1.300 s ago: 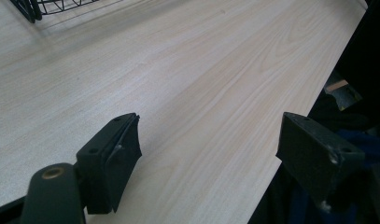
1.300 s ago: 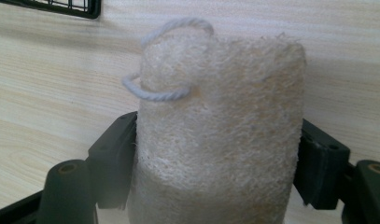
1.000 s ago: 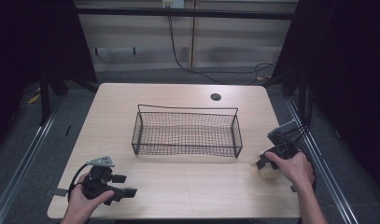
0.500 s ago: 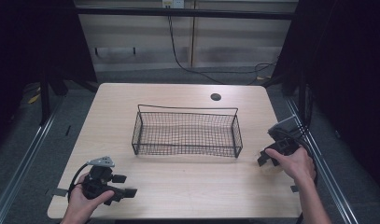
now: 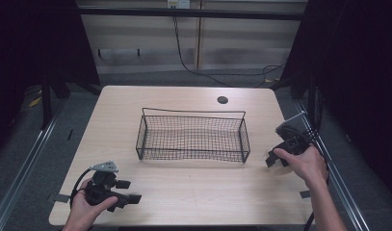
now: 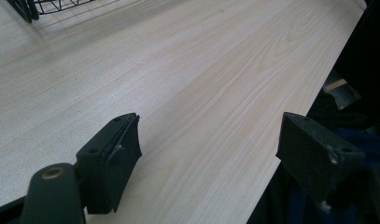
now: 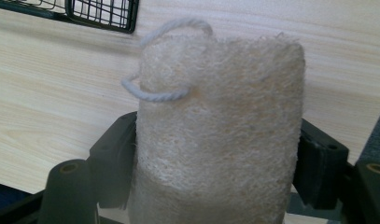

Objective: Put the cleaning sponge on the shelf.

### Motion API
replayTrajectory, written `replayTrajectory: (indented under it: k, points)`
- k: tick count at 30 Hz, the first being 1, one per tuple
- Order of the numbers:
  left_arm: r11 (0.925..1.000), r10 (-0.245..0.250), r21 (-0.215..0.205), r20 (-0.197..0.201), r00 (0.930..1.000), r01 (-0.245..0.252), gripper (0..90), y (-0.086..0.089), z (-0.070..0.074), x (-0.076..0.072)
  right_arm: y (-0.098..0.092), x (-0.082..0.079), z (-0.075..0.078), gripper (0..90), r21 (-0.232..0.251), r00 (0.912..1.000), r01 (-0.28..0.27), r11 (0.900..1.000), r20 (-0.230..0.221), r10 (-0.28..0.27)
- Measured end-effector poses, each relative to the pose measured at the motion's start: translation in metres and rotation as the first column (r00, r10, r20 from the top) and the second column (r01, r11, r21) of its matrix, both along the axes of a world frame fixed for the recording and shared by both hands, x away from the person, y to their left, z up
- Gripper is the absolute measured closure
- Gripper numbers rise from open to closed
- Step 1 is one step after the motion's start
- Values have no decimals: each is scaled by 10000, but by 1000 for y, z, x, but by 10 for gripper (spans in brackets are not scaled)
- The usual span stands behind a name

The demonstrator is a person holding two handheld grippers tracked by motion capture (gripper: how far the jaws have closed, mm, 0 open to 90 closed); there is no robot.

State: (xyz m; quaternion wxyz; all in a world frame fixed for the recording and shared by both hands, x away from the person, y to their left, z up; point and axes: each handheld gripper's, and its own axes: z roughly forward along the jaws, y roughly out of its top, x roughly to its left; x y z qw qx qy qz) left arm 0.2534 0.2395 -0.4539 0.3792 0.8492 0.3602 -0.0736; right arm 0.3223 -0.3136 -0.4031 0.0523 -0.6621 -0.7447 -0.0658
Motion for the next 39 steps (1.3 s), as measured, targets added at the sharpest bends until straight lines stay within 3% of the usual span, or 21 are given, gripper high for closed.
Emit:
replayTrajectory:
  k: [17,20,25,27,39]
  points:
    - [10000,33,-21,39,10000,-33,208,0,0,0,15,10,31,265,33,9991,-338,9994,266,337]
    - [10000,36,-38,10,10000,-36,209,0,0,0,17,13,36,265,256,9982,-439,9987,413,428]
    - [10000,46,-41,49,10000,-45,209,0,0,0,22,20,42,266,132,9974,-556,9984,460,550]
    - [10000,3,-16,-11,10000,-3,208,1,0,0,29,22,46,265,144,9949,-859,9962,548,850]
    - [10000,-2,-3,65,10000,2,209,0,0,0,48,29,62,266,75,9863,-1437,9896,831,1426]
